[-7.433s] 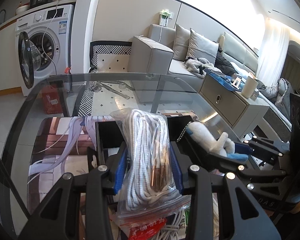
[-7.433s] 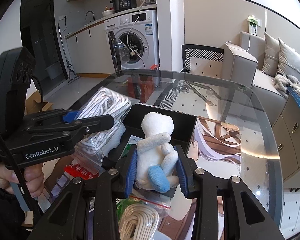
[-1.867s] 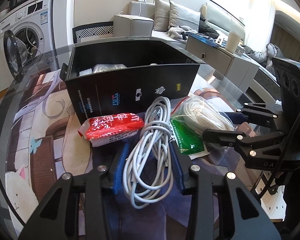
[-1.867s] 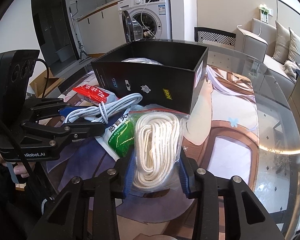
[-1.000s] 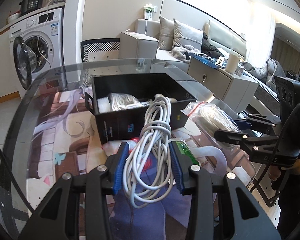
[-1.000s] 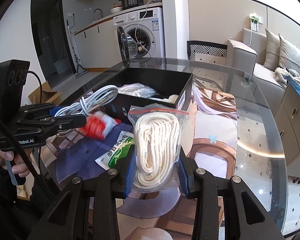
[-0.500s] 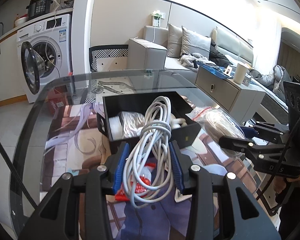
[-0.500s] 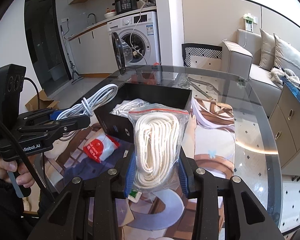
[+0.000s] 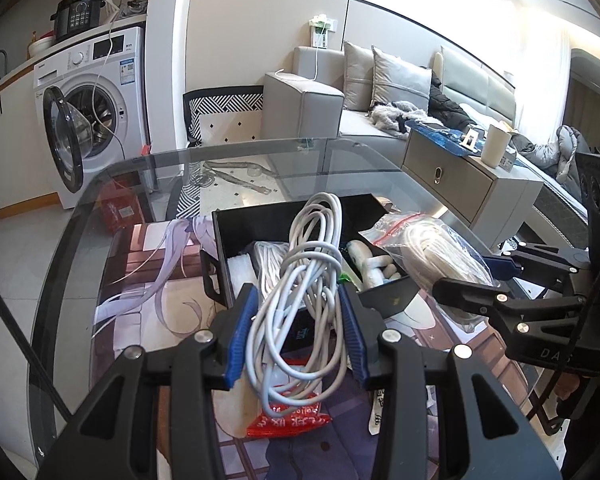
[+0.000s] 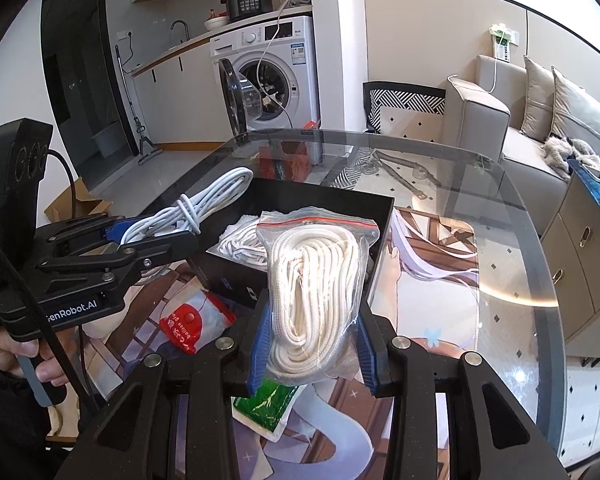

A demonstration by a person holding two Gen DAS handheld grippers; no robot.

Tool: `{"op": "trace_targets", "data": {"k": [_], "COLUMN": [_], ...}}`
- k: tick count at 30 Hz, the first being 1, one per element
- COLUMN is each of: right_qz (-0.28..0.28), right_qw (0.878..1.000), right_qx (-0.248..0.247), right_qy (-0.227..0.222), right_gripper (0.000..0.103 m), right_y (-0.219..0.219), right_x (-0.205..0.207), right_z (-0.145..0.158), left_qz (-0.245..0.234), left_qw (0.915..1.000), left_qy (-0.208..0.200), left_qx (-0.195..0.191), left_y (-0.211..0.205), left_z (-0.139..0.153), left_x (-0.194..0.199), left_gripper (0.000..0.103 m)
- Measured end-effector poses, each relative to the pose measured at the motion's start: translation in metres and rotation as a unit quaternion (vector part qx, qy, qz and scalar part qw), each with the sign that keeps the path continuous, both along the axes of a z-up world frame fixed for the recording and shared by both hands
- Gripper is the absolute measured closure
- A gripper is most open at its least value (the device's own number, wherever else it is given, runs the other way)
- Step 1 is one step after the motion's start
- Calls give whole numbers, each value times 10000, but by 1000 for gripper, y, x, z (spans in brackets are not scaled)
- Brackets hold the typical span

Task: Organize soft objects
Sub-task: 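Lift and carry the bagged rope and cable coil over the black box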

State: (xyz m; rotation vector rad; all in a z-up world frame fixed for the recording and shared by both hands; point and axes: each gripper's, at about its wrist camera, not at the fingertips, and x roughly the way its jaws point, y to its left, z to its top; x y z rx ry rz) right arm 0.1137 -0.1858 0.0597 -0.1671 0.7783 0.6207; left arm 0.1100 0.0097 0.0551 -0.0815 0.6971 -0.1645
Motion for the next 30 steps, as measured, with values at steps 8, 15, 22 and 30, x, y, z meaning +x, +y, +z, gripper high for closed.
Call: {"op": "trace_targets", "data": {"k": [8, 15, 22, 30], "right_qz": [7, 3, 41, 14], "right_qw": [9998, 9994, 9991, 9986], "right_qx": [-109, -220, -295, -402], "right_qy": [141, 250, 312, 357], "right_gripper": [66, 66, 66, 66], "right_y": [10, 19, 28, 36], "right_x": [16, 29, 38, 52], "right_z": [-4, -7, -7, -7], "left_qz": [17, 48, 25, 54], "left_qw": [9998, 9995, 9990, 9980], "left_qy": [148, 265, 384, 549], "left_qx": [117, 193, 240, 320], "left_y": [1, 1, 0, -2], "left_z": [-2, -5, -9, -14], "left_x": [15, 26, 38, 53], "left_gripper": [63, 63, 63, 62]}}
